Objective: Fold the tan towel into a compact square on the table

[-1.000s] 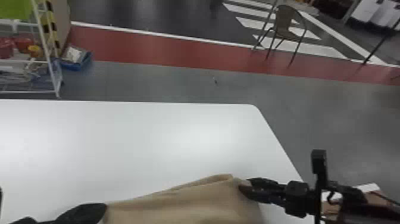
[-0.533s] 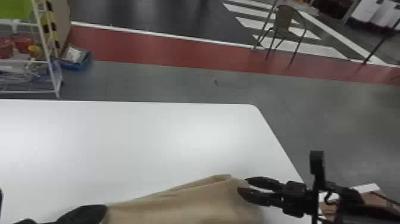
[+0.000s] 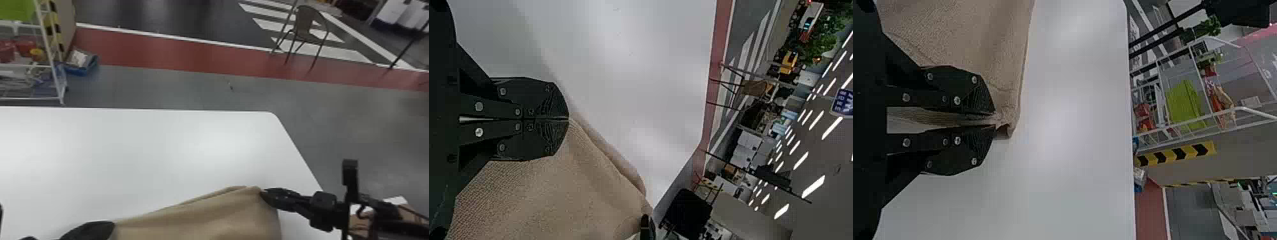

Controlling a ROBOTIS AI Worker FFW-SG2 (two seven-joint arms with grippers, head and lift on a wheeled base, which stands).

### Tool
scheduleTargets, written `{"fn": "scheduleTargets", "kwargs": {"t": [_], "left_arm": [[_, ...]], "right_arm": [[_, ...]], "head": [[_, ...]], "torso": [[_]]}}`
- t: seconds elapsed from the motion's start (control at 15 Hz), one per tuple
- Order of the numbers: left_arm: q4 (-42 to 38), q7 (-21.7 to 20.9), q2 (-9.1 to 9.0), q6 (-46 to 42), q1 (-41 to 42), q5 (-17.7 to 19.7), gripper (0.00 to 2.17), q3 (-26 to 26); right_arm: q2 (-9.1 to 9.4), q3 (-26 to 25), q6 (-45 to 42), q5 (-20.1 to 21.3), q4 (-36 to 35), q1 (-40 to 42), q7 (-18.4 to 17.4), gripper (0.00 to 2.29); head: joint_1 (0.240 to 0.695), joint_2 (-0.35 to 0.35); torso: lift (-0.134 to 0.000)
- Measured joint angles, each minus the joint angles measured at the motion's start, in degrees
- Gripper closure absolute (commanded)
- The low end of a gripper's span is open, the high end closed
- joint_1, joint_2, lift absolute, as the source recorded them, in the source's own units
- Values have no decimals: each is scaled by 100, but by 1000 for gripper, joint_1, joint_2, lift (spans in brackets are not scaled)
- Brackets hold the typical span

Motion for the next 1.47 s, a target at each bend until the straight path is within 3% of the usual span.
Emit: {"fn": "scheduleTargets", "kwargs": {"t": [0.4,0.6,0.67,0.73,0.8,0.87,0.93,1.0,1.07,1.27,1.47], "left_arm": [[-5,2,-8,0,-6,-1,1484,-28],[-5,-14,-4,0,-12,-1,1480,-33],[-5,-15,-1,0,-12,-1,1480,-30],[-5,-17,0,0,-11,-1,1477,-21],[-6,-21,1,8,-9,-1,1393,-2],[-14,-24,1,17,-8,-1,1244,15],[-24,-30,2,24,-8,5,977,30],[-31,-35,1,24,-10,14,329,36],[-42,-35,-1,21,-15,23,33,38],[-104,-5,-21,-53,-25,146,6,148],[-305,30,-67,-379,118,671,22,621]], "right_arm": [[40,-212,234,-169,-539,168,4,1001],[49,2,334,49,-326,-143,-22,1001],[49,69,331,122,-181,-248,-55,967],[45,155,332,213,-24,-347,-77,751],[38,229,338,302,95,-411,-94,286],[32,266,339,349,166,-438,-126,83],[27,281,333,381,216,-448,-166,56],[21,271,325,397,236,-445,-204,49],[17,238,323,401,233,-430,-231,53],[29,-111,342,151,74,-291,-252,53],[5,-585,292,-304,43,-31,-245,134]], "head": [[695,-350],[695,-350],[695,-350],[695,-350],[695,-350],[695,-350],[695,-350],[695,-350],[695,-350],[695,-350],[695,-350]], "torso": [[-123],[-123],[-123],[-123],[-123],[-123],[-123],[-123],[-123],[-123],[-123]]}}
